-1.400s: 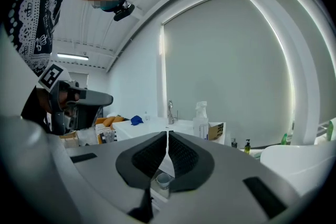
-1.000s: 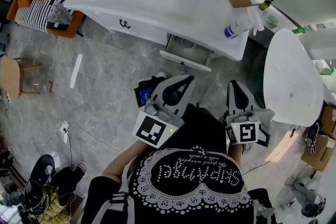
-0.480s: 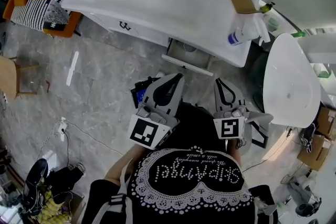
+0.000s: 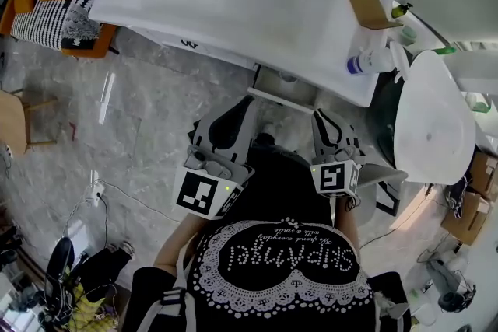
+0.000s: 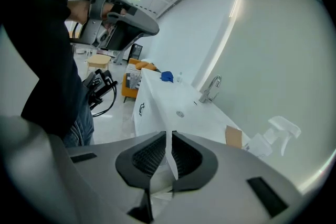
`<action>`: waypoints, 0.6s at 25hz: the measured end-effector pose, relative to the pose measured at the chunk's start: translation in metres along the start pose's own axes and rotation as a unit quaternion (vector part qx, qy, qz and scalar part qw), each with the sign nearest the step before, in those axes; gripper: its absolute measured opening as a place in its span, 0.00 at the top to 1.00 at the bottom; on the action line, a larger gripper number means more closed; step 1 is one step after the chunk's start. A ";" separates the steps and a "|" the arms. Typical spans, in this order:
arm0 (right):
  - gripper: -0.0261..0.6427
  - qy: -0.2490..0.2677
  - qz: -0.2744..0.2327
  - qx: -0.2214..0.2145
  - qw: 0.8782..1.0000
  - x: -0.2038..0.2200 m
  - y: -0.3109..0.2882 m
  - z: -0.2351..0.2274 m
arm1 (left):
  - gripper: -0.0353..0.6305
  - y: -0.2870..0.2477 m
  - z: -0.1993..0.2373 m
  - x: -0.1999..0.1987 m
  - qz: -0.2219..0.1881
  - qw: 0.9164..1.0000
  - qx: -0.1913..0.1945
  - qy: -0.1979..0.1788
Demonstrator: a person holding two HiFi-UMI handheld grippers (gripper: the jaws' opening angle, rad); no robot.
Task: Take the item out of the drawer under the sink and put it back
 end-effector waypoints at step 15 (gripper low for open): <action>0.90 0.030 0.076 -0.046 0.996 0.053 -0.084 0.030 | 0.94 0.013 0.034 0.002 0.053 0.998 -0.011 0.032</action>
Point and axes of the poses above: the fingertips, and each gripper's own axes: y backward along the fingers, z to its left, x out of its underside, the point moved 10 cm from there along y, backward along the fingers, and after that the axes turned 15 degrees about -z, right-handed, at the moved point
